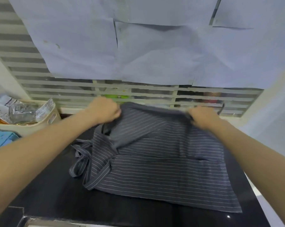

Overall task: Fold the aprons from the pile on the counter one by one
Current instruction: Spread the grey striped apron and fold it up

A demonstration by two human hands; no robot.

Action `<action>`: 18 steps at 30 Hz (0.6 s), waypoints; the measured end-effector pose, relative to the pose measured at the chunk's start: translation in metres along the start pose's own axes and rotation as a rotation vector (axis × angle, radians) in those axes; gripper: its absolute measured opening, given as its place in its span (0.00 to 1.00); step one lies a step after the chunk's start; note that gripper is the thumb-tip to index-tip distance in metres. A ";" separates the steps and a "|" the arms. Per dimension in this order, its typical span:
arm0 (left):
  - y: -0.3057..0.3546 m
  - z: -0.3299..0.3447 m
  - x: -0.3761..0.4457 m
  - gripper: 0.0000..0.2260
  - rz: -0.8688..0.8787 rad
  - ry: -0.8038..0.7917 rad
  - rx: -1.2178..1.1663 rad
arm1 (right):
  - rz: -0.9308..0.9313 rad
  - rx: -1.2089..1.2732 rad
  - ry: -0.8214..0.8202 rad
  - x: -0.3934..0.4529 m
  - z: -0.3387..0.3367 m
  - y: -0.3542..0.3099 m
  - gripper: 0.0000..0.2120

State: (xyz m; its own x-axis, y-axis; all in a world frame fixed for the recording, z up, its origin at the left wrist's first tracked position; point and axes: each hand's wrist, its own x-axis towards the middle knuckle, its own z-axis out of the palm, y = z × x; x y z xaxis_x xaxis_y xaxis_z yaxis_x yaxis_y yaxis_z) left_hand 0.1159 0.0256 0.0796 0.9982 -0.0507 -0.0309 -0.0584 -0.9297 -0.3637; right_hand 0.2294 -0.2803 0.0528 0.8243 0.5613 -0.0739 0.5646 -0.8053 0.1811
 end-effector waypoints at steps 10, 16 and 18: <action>0.044 0.094 -0.016 0.11 0.061 -0.583 -0.131 | 0.011 0.196 -0.835 -0.034 0.103 -0.018 0.14; 0.058 0.129 0.025 0.11 0.071 -0.439 -0.233 | 0.052 0.284 -0.382 -0.010 0.126 -0.025 0.19; 0.063 0.143 0.024 0.18 0.158 -0.576 -0.212 | 0.084 0.358 -0.534 -0.008 0.135 -0.028 0.34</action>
State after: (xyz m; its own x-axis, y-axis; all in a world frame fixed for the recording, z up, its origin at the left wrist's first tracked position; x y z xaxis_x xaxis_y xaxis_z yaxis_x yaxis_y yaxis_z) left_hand 0.1346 0.0177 -0.0774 0.8083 -0.0436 -0.5871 -0.1425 -0.9821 -0.1232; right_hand 0.2124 -0.2881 -0.0840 0.7216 0.3955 -0.5683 0.3999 -0.9081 -0.1242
